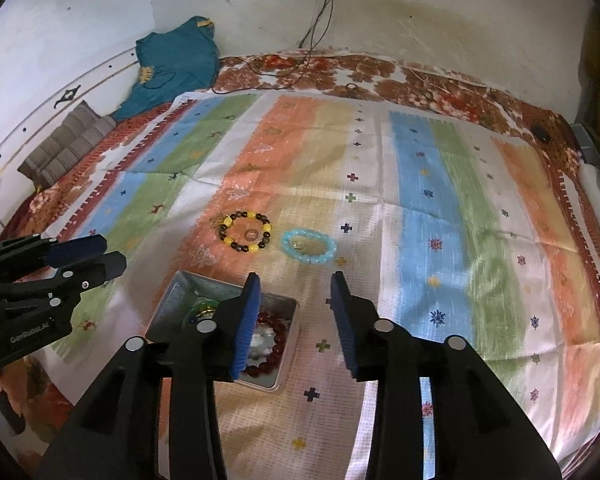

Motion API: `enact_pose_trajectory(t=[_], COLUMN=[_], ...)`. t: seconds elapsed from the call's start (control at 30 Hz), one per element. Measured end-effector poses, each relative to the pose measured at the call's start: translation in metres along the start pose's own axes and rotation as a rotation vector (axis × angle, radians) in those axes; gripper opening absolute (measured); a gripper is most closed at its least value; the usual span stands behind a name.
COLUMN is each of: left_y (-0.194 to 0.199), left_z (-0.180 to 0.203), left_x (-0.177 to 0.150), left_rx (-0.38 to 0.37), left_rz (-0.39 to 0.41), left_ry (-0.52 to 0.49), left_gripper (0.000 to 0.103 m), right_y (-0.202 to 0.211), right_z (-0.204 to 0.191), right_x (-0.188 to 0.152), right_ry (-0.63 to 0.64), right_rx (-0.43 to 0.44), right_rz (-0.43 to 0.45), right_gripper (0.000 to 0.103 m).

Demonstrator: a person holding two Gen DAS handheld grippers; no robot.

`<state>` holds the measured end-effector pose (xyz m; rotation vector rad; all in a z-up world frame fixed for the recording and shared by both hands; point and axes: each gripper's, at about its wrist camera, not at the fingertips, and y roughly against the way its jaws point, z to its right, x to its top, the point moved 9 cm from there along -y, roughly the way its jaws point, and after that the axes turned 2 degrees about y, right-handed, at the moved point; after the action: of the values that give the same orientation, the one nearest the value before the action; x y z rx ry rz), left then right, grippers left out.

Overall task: Organize jewelry
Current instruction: 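Open right gripper over tin while left gripper releases multicolour bracelet into tin, then move both open grippers toward the yellow-black and light-blue bead bracelets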

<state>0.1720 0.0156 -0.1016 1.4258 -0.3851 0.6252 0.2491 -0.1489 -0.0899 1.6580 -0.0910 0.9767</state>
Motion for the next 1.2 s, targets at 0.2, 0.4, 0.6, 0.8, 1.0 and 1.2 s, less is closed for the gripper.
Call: enact_pose_trajectory(t=[0.2,0.4,0.6,0.8,1.0,1.2], left_y=[-0.001,-0.005,-0.016,-0.021,-0.029,-0.045], left_z=[-0.011,-0.023,-0.029,-0.031,-0.034,-0.045], left_x=[0.003,0.006,0.01,0.015,0.021,0.028], left_rx=[0.02,0.035,0.047,0.055,0.078,0.104], left_rz=[0.004,0.001,-0.014,-0.016,-0.02,-0.037], left_ry=[0.04,0.081,0.101,0.11,0.098,0.081], left_gripper=[0.052,0.065,0.071,0.078,0.082,0.083], right_y=[-0.008,-0.014,-0.023,-0.031,-0.034,-0.048], right_z=[0.006,0.013,0.016,0.024,0.026,0.03], right_x=[-0.001,0.002,0.005,0.009,0.013,0.016], right_ry=[-0.018,-0.034,-0.037,-0.054,-0.057,-0.062], right_rx=[-0.006,-0.013,-0.018,-0.032,-0.028,-0.036], right_rz=[-0.022,-0.034,-0.05,-0.06,-0.06,-0.088], right_gripper=[0.047,0.057,0.063,0.067,0.069,0.071])
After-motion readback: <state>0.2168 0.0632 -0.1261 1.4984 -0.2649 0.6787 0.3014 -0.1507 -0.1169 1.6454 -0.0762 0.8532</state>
